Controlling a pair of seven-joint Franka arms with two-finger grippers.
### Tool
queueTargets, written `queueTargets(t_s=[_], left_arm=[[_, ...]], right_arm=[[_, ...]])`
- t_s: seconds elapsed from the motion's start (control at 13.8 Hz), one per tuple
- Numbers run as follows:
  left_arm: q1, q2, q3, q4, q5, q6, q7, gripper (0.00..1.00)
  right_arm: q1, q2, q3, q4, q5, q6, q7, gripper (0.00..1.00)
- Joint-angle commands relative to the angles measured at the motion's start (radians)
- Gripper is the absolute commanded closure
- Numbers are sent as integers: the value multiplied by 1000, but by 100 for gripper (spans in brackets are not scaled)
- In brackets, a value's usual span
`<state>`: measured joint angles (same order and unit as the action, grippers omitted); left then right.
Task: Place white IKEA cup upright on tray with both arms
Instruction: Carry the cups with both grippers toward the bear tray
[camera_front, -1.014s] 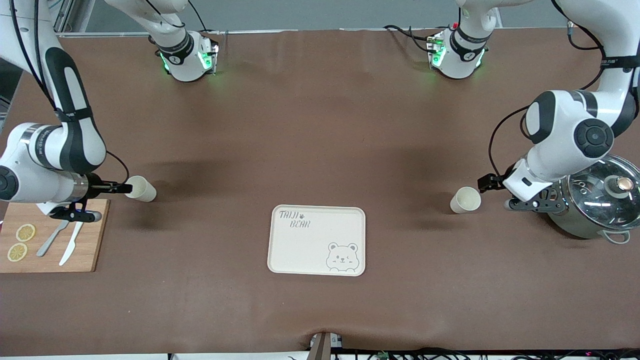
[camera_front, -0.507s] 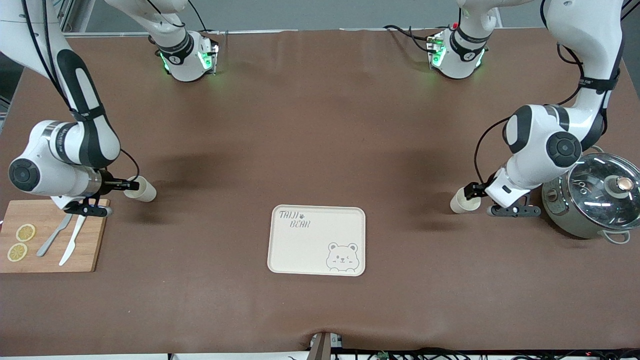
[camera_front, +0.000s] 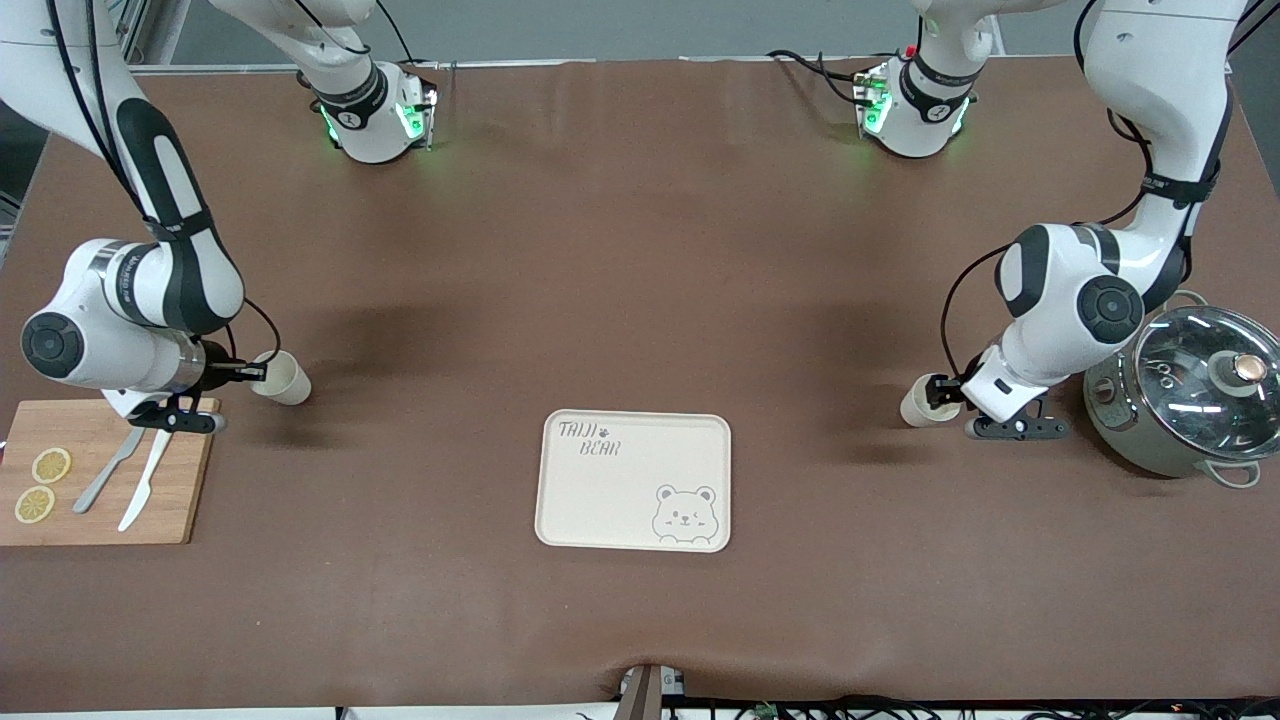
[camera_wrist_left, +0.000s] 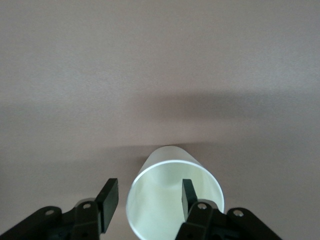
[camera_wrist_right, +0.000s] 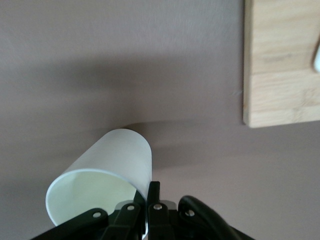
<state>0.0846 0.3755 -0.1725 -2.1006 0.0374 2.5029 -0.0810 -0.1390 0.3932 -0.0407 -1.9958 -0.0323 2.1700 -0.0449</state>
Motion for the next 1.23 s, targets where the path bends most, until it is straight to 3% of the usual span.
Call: queueTargets(t_s=[0.0,0.14,0.22,0.43,0.65,0.8,1.01,1.16], left_arm=[[7,-4,-5,-55,-21,77,-5,67],[9,-4,-5,-61,-21,77,-6,93],[9,-6,-5,-64,-19,77,-19,100],[-2,-10,-7,-64,-19,70,-104,100],[-37,-33,-8,-42,-19,9,-178,100],[-68,-38,-8,3,-19,-48,-230,100],[-166,-9,-8,150,-17,-172,-405,100],[-230,69,-2,276,-8,-242,-511,100]], right_arm=[[10,-17,13,108,-5,-149,19,100],[50,10,13,207,-1,-275,80,100],[80,16,13,238,-1,-306,144,100],[139,26,15,276,14,-309,229,100],[200,29,13,308,142,-311,328,100],[263,42,15,339,163,-309,474,100],[357,81,15,399,215,-305,670,100],[407,120,15,452,276,-299,772,100]])
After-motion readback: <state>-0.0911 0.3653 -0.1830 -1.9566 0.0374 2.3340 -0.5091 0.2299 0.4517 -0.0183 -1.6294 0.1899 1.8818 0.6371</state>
